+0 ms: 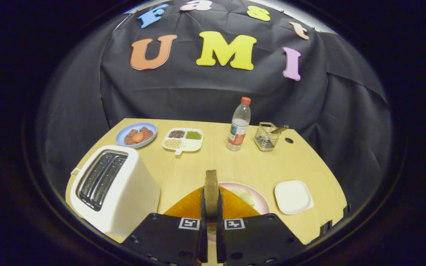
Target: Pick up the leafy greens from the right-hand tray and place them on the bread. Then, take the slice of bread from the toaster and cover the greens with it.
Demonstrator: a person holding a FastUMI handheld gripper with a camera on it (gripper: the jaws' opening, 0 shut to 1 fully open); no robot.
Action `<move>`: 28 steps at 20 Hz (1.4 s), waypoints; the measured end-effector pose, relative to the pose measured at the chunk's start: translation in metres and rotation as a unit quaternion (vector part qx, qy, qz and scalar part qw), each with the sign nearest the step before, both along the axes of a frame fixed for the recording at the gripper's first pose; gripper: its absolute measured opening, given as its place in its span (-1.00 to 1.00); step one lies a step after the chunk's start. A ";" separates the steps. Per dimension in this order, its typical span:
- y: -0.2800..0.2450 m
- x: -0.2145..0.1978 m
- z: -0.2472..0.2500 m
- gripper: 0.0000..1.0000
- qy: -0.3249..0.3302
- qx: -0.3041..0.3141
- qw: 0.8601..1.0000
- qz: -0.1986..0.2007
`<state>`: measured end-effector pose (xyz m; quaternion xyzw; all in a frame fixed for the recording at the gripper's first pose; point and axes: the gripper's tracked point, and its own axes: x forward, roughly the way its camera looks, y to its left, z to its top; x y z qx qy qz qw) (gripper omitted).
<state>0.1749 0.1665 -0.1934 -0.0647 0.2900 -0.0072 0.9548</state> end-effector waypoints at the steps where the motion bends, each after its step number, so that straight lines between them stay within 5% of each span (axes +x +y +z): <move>1: -0.003 0.001 -0.006 -0.82 0.000 0.007 1.000 -0.003; 13: -0.007 0.000 -0.018 -0.82 -0.001 0.101 0.995 0.006; 22: -0.057 0.007 -0.043 -0.81 0.002 0.079 0.997 -0.012; 28: -0.084 0.007 -0.069 -0.58 0.019 0.090 0.995 -0.023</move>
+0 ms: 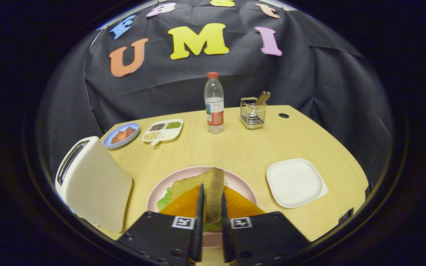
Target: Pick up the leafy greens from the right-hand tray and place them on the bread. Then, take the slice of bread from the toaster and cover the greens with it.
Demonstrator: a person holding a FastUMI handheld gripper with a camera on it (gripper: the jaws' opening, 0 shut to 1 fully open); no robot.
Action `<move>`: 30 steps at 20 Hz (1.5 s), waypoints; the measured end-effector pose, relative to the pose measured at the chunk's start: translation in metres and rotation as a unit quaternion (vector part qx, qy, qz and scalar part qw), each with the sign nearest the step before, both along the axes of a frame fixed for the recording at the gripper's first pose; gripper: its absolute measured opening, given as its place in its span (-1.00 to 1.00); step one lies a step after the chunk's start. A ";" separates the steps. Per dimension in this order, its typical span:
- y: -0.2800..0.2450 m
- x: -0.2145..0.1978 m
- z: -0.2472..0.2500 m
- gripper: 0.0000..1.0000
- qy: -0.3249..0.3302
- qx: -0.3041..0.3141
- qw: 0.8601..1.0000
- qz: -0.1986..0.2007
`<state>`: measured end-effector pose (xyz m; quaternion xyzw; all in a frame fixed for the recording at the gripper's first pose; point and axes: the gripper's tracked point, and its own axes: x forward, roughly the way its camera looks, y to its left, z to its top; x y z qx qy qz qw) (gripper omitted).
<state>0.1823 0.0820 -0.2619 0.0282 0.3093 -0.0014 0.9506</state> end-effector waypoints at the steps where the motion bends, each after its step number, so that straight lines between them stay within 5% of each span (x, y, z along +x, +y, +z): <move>1: -0.004 0.001 -0.004 -0.46 0.003 0.003 1.000 -0.002; 5: -0.015 -0.001 -0.012 -0.31 0.013 0.015 1.000 -0.009; 8: -0.022 -0.002 -0.014 0.08 0.015 0.006 1.000 -0.014; 14: -0.023 -0.013 0.011 0.46 -0.018 -0.014 1.000 -0.008; 30: 0.019 -0.104 0.175 0.71 -0.205 -0.022 0.978 0.023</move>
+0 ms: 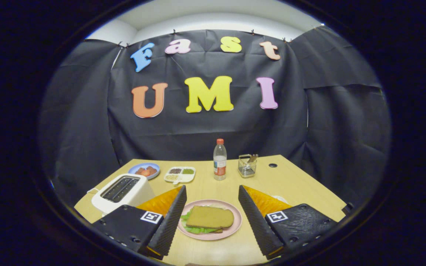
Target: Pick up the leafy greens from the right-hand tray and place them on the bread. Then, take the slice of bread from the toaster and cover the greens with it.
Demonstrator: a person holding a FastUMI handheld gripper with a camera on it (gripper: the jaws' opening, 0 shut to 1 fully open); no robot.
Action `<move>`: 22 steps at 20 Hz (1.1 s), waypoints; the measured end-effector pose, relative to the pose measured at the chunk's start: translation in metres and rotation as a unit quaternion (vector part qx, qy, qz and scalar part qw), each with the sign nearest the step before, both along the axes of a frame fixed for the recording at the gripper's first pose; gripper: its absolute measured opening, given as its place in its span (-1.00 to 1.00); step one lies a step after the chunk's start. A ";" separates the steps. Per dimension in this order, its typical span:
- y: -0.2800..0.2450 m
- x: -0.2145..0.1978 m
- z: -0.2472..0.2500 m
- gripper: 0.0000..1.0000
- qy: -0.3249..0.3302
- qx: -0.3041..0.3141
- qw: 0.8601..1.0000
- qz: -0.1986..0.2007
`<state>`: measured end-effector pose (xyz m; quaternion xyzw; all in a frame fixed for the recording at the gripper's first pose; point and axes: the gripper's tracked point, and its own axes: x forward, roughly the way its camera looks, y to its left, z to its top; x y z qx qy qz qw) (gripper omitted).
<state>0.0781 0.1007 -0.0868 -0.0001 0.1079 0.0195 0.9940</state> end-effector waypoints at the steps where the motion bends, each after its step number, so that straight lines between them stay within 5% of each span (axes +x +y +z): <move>1: 0.003 -0.007 0.008 0.74 -0.008 -0.003 1.000 0.000; 5: 0.019 -0.031 0.034 0.89 -0.044 -0.029 0.999 0.011; 22: -0.006 -0.086 0.071 0.91 -0.103 -0.041 0.994 -0.021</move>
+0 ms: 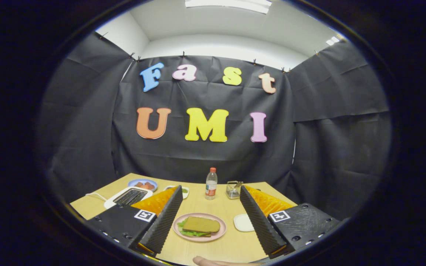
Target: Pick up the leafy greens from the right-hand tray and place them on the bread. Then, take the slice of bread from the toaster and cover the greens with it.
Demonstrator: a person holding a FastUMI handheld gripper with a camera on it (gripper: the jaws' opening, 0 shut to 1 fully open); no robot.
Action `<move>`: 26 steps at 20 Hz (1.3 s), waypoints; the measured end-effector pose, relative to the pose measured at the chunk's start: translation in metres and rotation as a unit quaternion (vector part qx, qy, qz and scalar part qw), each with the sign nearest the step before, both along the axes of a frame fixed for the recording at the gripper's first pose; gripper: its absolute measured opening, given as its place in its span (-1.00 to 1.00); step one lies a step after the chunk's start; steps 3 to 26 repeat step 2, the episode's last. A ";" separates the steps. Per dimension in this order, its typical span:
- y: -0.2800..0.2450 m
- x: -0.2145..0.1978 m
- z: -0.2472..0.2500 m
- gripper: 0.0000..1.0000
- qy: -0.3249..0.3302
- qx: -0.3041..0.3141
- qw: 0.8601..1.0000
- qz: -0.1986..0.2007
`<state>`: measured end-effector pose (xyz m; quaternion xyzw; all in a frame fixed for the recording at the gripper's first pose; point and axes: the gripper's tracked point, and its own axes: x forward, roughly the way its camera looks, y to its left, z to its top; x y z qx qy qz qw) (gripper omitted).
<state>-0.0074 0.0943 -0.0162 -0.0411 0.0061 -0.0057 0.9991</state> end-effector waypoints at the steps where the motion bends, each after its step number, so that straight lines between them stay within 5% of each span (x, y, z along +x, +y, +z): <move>1: -0.001 0.000 0.001 0.91 0.001 -0.001 1.000 -0.001; 26: -0.003 0.001 0.000 0.91 0.003 -0.001 1.000 -0.001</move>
